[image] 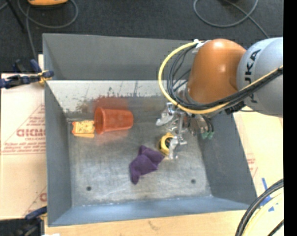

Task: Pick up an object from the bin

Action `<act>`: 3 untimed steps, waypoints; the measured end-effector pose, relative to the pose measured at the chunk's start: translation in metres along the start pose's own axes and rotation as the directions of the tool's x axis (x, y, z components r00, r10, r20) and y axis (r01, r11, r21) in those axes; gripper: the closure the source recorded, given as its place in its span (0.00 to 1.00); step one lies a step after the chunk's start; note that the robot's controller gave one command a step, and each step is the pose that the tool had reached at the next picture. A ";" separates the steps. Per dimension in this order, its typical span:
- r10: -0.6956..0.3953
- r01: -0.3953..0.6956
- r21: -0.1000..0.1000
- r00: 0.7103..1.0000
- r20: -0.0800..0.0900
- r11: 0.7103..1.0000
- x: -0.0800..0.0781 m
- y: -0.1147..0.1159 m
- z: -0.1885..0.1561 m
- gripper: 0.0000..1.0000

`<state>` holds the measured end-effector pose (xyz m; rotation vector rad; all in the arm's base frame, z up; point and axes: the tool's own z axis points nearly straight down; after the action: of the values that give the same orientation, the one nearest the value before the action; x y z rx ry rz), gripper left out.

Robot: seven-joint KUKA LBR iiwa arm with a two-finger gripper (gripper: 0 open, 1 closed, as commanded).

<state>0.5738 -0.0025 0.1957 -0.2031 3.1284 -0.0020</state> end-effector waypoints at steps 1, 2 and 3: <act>-0.237 0.237 -0.002 0.971 -0.003 0.971 0.020 0.037 0.029 0.00; -0.332 0.332 -0.002 0.943 -0.003 0.943 0.018 0.040 0.052 0.00; -0.624 0.624 -0.001 0.781 0.001 0.781 0.015 0.047 0.114 0.00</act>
Offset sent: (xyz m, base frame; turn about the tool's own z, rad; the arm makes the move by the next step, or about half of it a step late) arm -0.0208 0.0332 -0.0648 -0.4148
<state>0.5534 0.0415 0.0819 -1.2261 2.8860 -0.0037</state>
